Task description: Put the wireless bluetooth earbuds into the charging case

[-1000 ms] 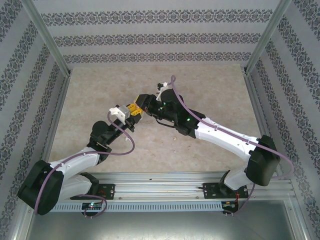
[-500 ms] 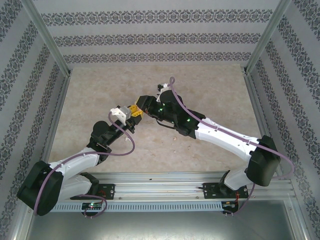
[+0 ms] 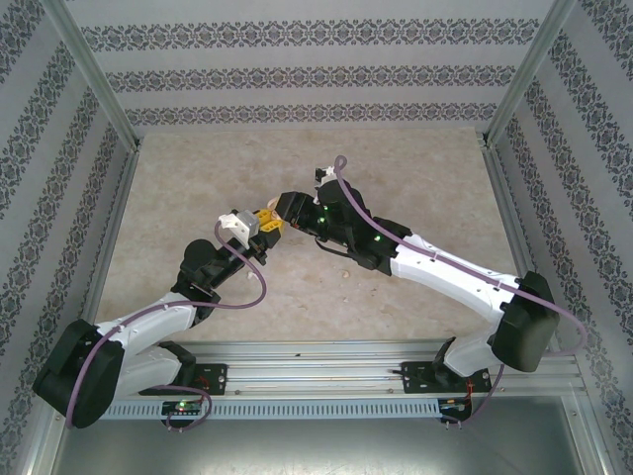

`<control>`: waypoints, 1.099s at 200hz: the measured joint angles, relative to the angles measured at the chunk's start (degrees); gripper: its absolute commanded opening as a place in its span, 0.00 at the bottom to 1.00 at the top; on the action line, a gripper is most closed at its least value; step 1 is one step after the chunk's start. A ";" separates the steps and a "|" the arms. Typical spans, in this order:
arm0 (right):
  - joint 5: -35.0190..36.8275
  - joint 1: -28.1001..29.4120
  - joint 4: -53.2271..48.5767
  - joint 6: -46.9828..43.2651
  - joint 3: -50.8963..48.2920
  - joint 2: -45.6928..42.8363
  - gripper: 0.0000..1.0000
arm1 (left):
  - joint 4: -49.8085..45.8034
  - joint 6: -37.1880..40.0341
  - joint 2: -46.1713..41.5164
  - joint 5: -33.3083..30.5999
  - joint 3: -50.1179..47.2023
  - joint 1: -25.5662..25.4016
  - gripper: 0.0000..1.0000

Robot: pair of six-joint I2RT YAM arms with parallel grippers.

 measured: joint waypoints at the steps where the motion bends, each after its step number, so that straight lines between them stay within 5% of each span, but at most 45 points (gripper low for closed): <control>1: 0.00 0.00 -0.15 -0.09 0.04 0.00 0.39 | 0.00 -0.04 0.00 0.02 0.00 0.00 0.00; 79: -1.36 -0.04 -13.77 -13.81 9.14 -0.59 0.46 | -0.04 -2.78 -2.78 0.31 0.00 0.00 0.00; 143: -5.66 -0.59 -28.76 -35.23 16.37 -6.80 0.40 | -5.27 -6.10 -5.95 3.72 0.63 0.00 0.00; 220: -5.81 7.43 -45.92 -58.99 27.76 -1.51 0.46 | -12.22 -11.13 -8.15 10.01 2.05 0.00 0.00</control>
